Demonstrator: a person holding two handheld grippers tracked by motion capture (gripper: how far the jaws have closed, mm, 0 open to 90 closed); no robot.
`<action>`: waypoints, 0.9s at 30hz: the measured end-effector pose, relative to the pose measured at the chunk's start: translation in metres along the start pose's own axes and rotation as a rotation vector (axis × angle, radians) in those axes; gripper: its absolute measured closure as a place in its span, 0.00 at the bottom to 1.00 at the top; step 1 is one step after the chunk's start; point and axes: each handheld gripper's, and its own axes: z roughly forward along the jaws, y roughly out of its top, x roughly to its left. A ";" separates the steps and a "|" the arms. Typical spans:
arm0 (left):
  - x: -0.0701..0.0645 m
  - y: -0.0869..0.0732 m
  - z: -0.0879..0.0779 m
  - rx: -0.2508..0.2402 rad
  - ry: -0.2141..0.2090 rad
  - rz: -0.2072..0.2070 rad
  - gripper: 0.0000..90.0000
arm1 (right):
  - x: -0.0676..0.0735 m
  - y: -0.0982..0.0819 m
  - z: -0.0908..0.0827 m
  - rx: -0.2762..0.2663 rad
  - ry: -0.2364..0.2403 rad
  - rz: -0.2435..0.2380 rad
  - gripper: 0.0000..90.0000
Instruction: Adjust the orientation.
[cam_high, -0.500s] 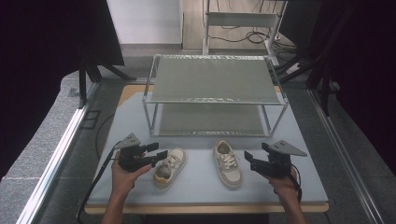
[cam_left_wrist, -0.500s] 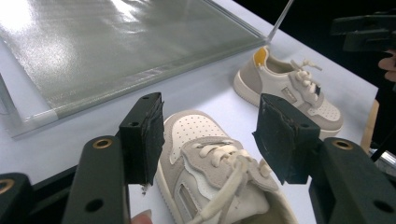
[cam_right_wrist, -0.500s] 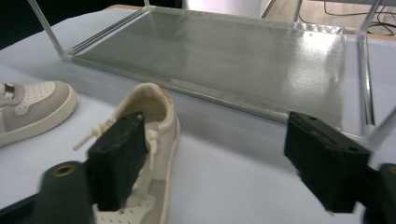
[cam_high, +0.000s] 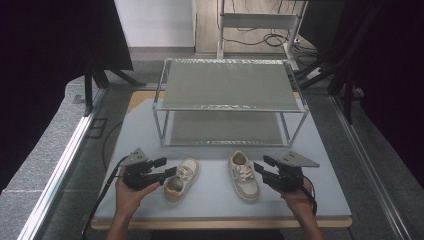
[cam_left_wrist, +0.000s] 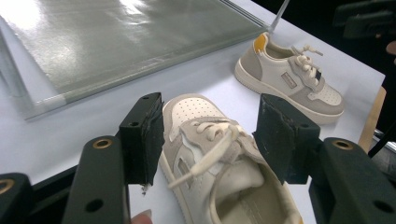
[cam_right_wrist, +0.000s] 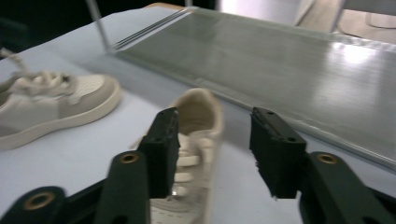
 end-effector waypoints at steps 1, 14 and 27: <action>0.000 -0.001 -0.003 -0.005 0.007 -0.002 0.46 | 0.005 -0.001 0.005 0.012 0.032 -0.027 0.67; -0.002 -0.003 0.004 0.019 0.019 -0.006 0.47 | 0.017 -0.010 0.022 0.074 0.145 -0.100 0.91; 0.002 -0.003 -0.004 0.008 0.030 -0.017 0.46 | 0.069 -0.011 0.056 0.101 0.244 -0.187 0.98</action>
